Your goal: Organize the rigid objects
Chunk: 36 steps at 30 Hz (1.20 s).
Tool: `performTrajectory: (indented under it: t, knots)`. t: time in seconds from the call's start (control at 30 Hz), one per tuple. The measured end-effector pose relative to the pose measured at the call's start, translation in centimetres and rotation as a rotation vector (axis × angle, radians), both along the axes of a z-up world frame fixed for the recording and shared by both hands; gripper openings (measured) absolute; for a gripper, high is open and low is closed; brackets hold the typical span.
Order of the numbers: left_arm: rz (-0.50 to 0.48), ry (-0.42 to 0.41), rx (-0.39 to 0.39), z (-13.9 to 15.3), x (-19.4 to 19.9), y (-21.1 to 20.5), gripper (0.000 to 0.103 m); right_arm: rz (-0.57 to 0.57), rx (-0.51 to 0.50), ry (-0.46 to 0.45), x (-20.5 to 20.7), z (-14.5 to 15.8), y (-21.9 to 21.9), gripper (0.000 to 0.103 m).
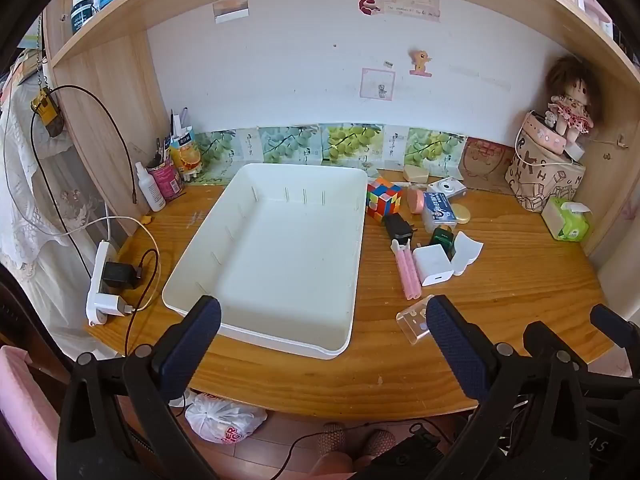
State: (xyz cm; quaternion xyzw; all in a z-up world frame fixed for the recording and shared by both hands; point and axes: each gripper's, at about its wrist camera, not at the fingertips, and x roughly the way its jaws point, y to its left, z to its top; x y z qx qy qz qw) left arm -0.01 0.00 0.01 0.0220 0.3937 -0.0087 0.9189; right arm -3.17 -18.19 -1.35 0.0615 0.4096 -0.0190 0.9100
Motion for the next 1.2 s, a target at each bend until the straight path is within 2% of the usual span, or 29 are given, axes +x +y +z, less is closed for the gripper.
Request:
performTrajectory:
  t: [1.2]
  knots:
    - [-0.008, 0.023, -0.007, -0.49, 0.35, -0.76, 0.102, -0.004, -0.004, 0.011, 0.52, -0.05, 0.32, 0.103]
